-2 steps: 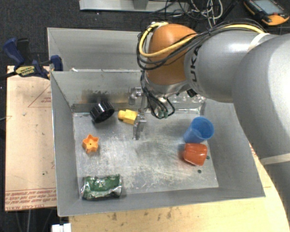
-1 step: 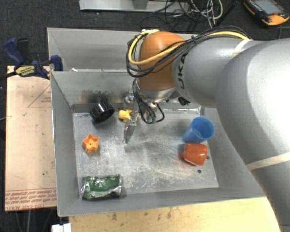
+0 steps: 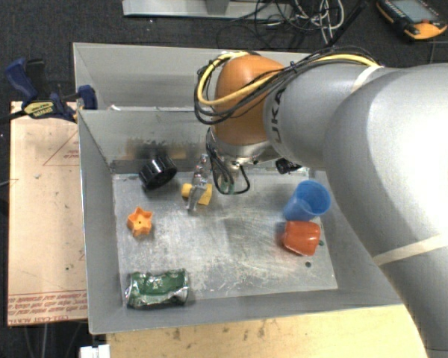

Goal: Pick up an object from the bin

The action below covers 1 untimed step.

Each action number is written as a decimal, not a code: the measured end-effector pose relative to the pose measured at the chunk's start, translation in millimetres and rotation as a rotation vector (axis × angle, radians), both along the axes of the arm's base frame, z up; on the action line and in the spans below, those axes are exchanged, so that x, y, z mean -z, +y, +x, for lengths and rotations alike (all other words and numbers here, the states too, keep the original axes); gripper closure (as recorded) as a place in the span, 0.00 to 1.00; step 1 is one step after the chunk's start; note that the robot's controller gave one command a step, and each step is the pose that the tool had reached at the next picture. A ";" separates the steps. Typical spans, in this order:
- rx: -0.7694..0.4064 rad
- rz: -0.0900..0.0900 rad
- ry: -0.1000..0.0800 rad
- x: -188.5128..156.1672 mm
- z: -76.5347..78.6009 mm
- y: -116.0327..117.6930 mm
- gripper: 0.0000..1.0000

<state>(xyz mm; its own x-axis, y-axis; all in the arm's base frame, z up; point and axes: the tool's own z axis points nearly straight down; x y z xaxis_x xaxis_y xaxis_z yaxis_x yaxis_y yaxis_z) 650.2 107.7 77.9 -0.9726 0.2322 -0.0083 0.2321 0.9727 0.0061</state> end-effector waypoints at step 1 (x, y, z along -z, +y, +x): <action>0.000 0.000 0.000 0.0 0.0 0.0 1.00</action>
Offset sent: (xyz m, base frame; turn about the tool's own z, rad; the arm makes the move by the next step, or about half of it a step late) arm -0.0069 -0.0049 0.0569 0.0039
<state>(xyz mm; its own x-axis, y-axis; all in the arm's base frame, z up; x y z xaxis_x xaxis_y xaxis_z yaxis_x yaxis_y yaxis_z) 650.2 107.7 77.9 -0.9726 0.2322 -0.0083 0.2322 0.9727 0.0061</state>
